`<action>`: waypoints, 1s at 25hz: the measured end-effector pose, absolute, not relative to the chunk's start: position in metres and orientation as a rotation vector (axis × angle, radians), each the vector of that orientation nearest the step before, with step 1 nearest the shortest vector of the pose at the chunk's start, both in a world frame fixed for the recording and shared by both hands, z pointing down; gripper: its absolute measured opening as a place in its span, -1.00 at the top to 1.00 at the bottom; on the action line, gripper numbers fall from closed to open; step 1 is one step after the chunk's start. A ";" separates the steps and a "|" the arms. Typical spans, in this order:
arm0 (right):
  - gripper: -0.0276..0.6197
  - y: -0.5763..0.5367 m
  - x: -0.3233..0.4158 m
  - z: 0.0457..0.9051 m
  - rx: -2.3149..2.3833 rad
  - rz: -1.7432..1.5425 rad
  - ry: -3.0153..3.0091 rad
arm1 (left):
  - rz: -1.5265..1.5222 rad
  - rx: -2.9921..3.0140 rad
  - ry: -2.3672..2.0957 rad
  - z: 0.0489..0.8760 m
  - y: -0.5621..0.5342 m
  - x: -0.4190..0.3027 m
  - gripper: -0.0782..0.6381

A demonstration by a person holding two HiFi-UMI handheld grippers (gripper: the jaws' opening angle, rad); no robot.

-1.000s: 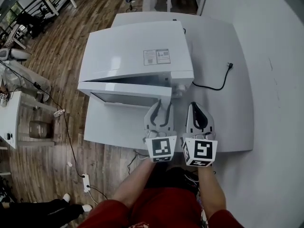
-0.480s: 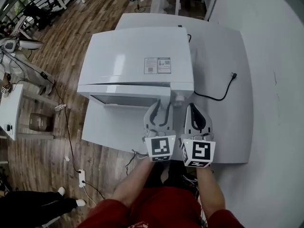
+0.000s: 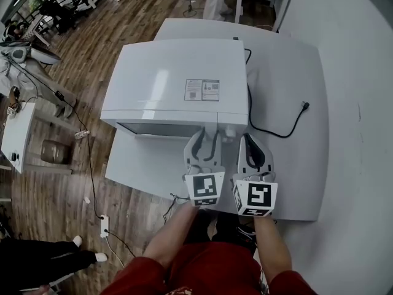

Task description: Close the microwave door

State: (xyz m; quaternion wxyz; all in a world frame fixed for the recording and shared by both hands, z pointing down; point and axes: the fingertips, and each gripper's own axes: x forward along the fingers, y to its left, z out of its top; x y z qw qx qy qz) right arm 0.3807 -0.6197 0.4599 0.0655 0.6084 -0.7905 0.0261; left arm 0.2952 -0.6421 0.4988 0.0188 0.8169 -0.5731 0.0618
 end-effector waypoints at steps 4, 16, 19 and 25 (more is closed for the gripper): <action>0.83 -0.621 0.383 0.460 1.828 0.076 -2.391 | 0.197 2.534 -1.788 0.500 -0.643 0.295 0.37; 0.83 -0.615 0.381 0.442 1.810 0.036 -2.424 | 0.236 2.555 -1.767 0.483 -0.614 0.288 0.37; 0.83 -0.611 0.380 0.429 1.816 0.009 -2.443 | 0.205 2.538 -1.798 0.461 -0.608 0.278 0.37; 0.83 -0.603 0.381 0.386 1.848 -0.059 -2.477 | 0.140 2.553 -1.878 0.397 -0.604 0.264 0.48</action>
